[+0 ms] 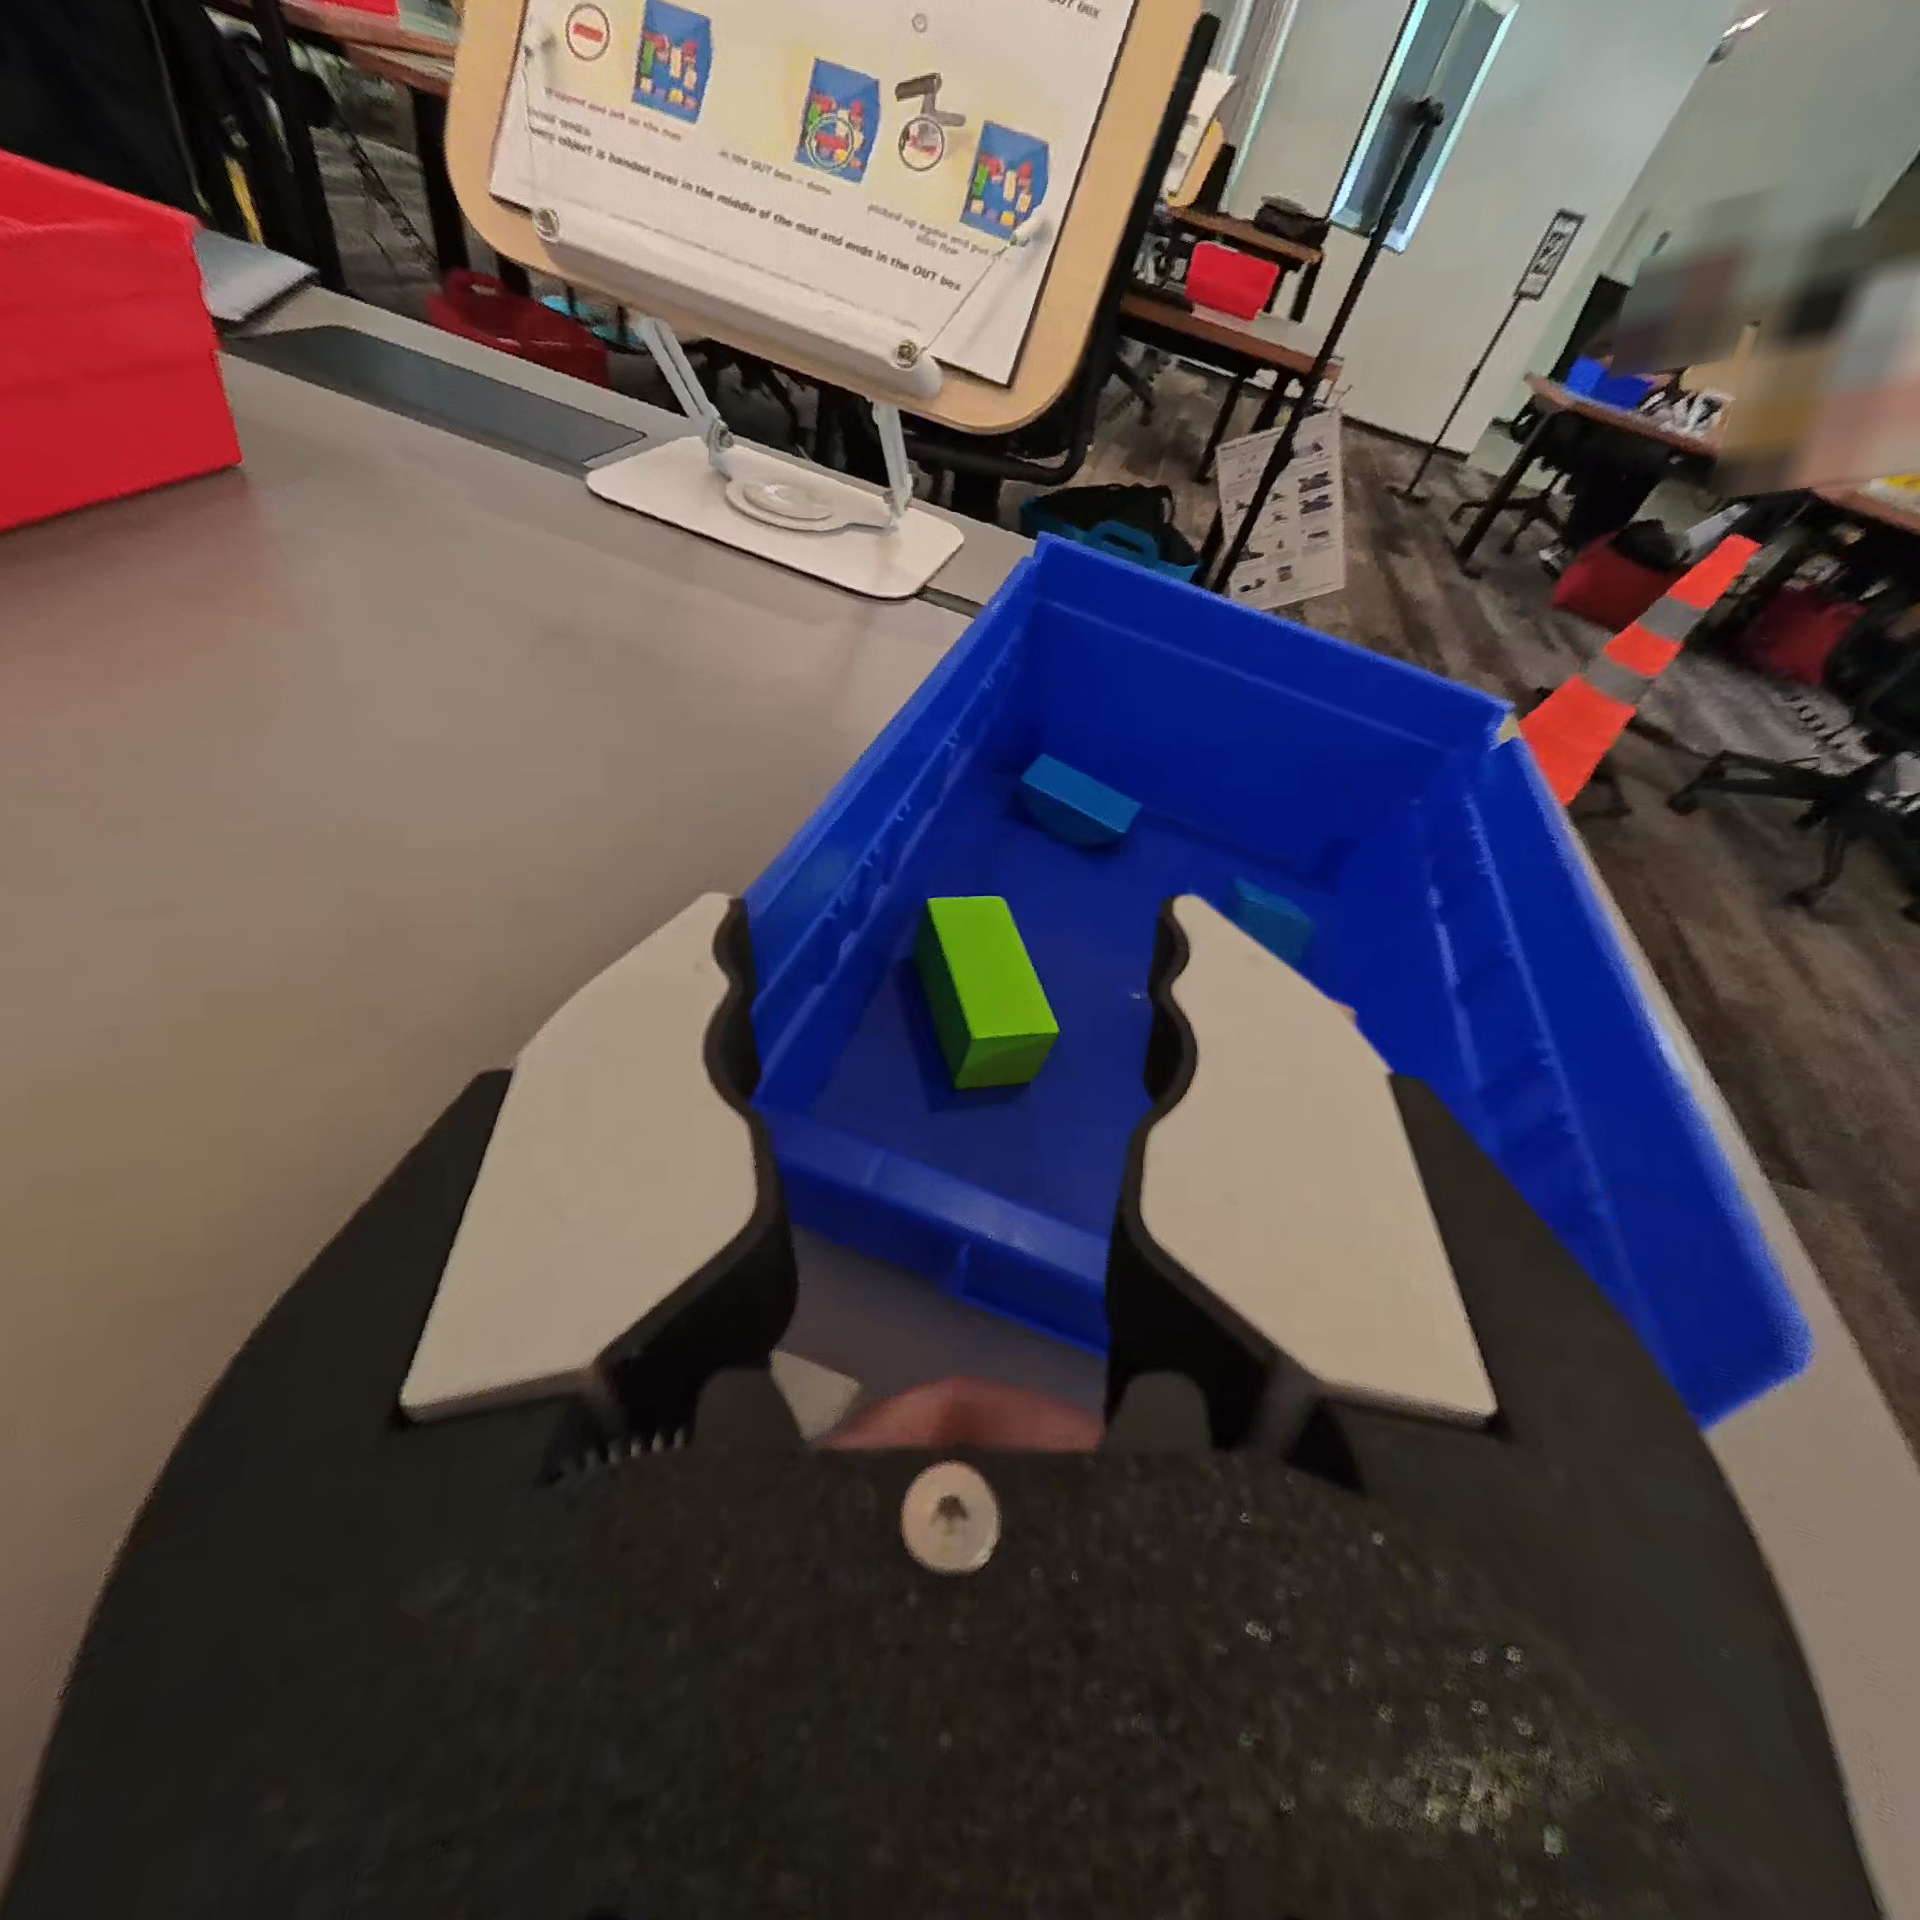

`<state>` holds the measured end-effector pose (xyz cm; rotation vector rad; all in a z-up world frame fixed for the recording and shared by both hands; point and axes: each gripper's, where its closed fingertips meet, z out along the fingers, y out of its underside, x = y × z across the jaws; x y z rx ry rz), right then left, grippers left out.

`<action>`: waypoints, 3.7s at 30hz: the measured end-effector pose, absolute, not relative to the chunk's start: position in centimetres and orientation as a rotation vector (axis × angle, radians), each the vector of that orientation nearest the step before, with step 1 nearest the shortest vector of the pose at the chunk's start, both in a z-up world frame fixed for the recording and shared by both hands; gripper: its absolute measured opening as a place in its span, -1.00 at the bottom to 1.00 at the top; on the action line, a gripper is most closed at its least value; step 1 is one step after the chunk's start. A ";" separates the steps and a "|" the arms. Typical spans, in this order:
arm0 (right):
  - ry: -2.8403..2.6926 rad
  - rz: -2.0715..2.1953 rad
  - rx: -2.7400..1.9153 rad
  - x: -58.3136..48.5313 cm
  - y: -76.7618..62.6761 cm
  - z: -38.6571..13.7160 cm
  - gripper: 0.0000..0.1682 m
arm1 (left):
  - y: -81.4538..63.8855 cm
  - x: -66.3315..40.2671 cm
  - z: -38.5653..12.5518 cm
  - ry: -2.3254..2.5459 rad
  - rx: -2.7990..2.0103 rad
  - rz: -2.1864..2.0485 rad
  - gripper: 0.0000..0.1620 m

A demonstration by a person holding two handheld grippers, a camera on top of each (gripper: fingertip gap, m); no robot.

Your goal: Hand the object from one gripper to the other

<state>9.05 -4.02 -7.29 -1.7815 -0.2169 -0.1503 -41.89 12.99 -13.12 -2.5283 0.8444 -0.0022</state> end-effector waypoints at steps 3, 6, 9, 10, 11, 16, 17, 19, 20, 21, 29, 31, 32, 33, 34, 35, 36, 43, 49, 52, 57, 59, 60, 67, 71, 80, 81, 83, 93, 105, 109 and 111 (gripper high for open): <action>-0.193 -0.045 -1.773 8.8 -3.4 -7.6 -0.14 | 14.1 -42.4 -14.6 1.066 -2.554 -0.007 -0.38; -0.185 -0.035 -1.774 9.4 -2.8 -7.8 -0.14 | 14.6 -43.1 -15.7 1.277 -2.564 -0.019 -0.39; -0.168 -0.010 -1.780 9.8 -2.2 -7.9 -0.14 | 14.0 -43.3 -17.1 1.466 -2.574 -0.030 -0.35; -0.160 0.000 -1.778 9.9 -2.1 -7.9 -0.14 | 14.0 -43.1 -17.4 1.509 -2.563 -0.027 -0.35; -0.156 0.011 -1.778 9.9 -2.0 -7.8 -0.14 | 14.2 -43.2 -17.8 1.544 -2.560 -0.006 -0.36; -0.152 0.029 -1.754 9.5 -1.6 -6.7 -0.16 | 14.2 -43.2 -18.3 1.699 -2.520 0.047 -0.57; -0.161 0.027 -1.745 9.3 -1.6 -6.2 -0.17 | 14.0 -43.2 -18.2 1.716 -2.515 0.053 -0.57; -0.187 0.033 -1.715 8.7 -1.7 -4.8 -0.20 | 14.2 -43.2 -17.5 1.694 -2.483 0.074 -0.58; -0.207 0.052 -1.698 8.0 -1.7 -4.1 -0.21 | 14.2 -42.7 -16.7 1.665 -2.456 0.046 -0.58; -0.238 0.089 -1.684 7.1 -1.7 -3.5 -0.21 | 14.0 -42.0 -15.7 1.629 -2.421 -0.011 -0.58; -0.429 0.920 -1.742 -7.2 -0.3 -2.7 -0.27 | 6.1 -28.0 -2.3 1.473 -1.537 -0.741 -0.58; -0.407 1.238 -1.718 -11.1 0.0 -2.1 -0.24 | 3.6 -24.7 -0.7 1.481 -1.358 -0.841 -0.58; -0.388 1.401 -1.691 -12.7 0.1 -1.8 -0.25 | 2.5 -23.3 -0.4 1.499 -1.298 -0.884 -0.58; -0.359 1.556 -1.664 -14.0 0.3 -1.4 -0.27 | 1.7 -22.0 -0.5 1.522 -1.255 -0.909 -0.58; -0.325 1.696 -1.636 -15.0 0.5 -1.2 -0.27 | 1.3 -20.9 -0.7 1.543 -1.223 -0.909 -0.58; -0.296 1.814 -1.616 -15.7 0.6 -1.2 -0.26 | 1.0 -19.9 -1.1 1.563 -1.198 -0.897 -0.58; -0.276 1.907 -1.603 -16.4 0.6 -1.3 -0.24 | 0.8 -19.1 -1.5 1.585 -1.177 -0.881 -0.58; -0.193 2.130 -1.552 -17.5 0.2 -2.9 -0.59 | 0.3 -15.9 -3.4 1.648 -1.100 -0.820 -0.59; -0.242 2.042 -1.653 -16.8 0.0 -4.2 -0.60 | 0.0 -16.0 -4.5 1.535 -1.301 -0.927 -0.54; -0.371 1.828 -1.729 -15.3 0.2 -3.2 -0.60 | 0.3 -17.3 -4.3 1.302 -1.480 -1.067 -0.34; -0.632 1.196 -1.929 -6.6 2.1 2.1 -0.59 | 3.5 -20.4 -6.9 1.040 -1.672 -0.892 -0.15; -0.636 0.715 -2.108 0.2 3.3 2.1 -0.60 | 3.7 -21.3 -7.1 0.954 -1.715 -0.887 -0.15; -0.597 0.481 -2.200 4.0 3.4 1.6 -0.60 | 3.8 -21.6 -7.1 0.911 -1.719 -0.890 -0.16; -0.515 0.036 -2.908 15.0 -2.9 -11.1 -0.59 | 3.8 -23.9 -8.6 0.807 -1.743 -0.854 -0.18; -0.582 0.059 -3.029 14.9 -3.5 -15.9 -0.59 | 3.5 -24.4 -9.2 0.863 -1.744 -0.818 -0.20; -0.617 -0.019 -3.070 15.2 -2.2 -18.4 -0.59 | 2.2 -24.0 -8.9 0.886 -1.717 -0.895 -0.24; -0.580 0.009 -3.061 15.0 -2.0 -18.4 -0.59 | 2.1 -24.0 -8.9 0.885 -1.718 -0.906 -0.24; -0.573 0.011 -3.065 14.9 -2.2 -18.3 -0.59 | 1.9 -23.8 -8.8 0.885 -1.714 -0.936 -0.23; -0.360 0.037 -2.009 11.8 2.6 0.4 -0.26 | 4.2 -32.0 -2.0 0.653 -1.799 -0.819 -0.30; -0.270 0.199 -1.637 3.7 -3.3 -4.7 -0.31 | 9.1 -41.2 -11.5 0.836 -2.484 -0.260 -0.31; -0.309 0.196 -1.598 3.0 -4.3 -4.1 -0.32 | 10.5 -41.7 -14.6 1.356 -2.418 -0.025 -0.30; -0.299 0.197 -1.617 3.3 -4.4 -4.5 -0.31 | 10.8 -41.7 -15.4 1.496 -2.426 -0.013 -0.31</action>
